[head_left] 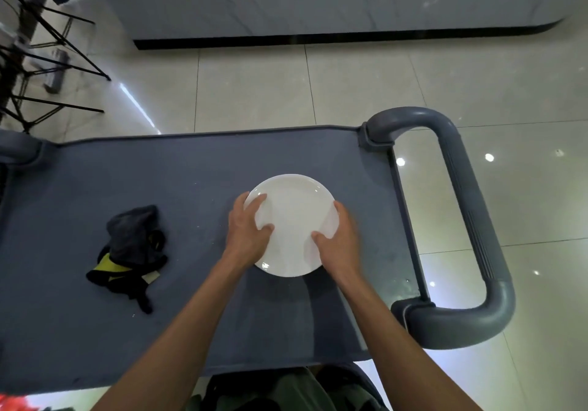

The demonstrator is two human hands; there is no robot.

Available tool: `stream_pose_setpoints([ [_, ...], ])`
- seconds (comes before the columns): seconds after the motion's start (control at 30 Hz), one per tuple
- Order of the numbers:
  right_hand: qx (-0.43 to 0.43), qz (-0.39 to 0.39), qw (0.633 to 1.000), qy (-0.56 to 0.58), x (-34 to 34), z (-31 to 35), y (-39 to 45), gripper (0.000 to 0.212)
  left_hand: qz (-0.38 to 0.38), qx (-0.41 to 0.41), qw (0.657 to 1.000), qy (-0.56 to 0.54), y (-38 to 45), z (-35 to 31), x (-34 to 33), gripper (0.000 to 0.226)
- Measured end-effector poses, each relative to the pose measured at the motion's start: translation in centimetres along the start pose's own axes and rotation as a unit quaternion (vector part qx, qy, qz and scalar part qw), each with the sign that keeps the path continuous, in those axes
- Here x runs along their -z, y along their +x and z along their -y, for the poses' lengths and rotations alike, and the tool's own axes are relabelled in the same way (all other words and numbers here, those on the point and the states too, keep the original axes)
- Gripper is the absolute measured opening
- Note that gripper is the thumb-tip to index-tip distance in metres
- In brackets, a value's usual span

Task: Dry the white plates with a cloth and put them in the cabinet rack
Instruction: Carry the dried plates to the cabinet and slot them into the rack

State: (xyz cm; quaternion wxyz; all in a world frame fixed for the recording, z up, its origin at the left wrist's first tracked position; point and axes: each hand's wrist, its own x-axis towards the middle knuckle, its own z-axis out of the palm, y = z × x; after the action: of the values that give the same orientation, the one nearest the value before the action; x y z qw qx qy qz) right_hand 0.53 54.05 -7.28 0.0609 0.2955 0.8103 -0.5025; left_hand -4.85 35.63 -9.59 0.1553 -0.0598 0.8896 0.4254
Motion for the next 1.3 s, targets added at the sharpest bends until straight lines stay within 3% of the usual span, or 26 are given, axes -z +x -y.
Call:
stream_pose_setpoints([
  [0.2,0.002,-0.018,1.0,0.016,0.1,0.2,-0.6,0.075,-0.001,-0.009,1.0,-0.014,-0.4,0.0,0.4,0.061],
  [0.33,-0.017,-0.026,0.999,0.033,0.9,0.8,-1.3,0.087,-0.004,-0.041,0.999,-0.018,-0.4,-0.8,1.3,0.06],
  [0.47,-0.004,-0.048,0.998,0.046,1.8,1.7,-2.2,0.07,0.002,-0.077,0.997,0.0,0.0,-2.2,2.1,0.059],
  [0.8,-0.007,-0.174,0.983,0.055,4.4,1.6,-5.0,0.075,0.071,-0.178,0.981,0.02,-0.7,-5.6,0.3,0.078],
  [1.13,-0.032,-0.331,0.932,0.144,9.1,-1.2,-10.6,0.076,0.167,-0.272,0.947,0.037,-5.5,-11.9,-4.2,0.079],
  [1.3,-0.08,-0.367,0.916,0.138,13.1,-4.3,-14.8,0.08,0.208,-0.325,0.921,0.051,-10.1,-14.6,-7.2,0.078],
])
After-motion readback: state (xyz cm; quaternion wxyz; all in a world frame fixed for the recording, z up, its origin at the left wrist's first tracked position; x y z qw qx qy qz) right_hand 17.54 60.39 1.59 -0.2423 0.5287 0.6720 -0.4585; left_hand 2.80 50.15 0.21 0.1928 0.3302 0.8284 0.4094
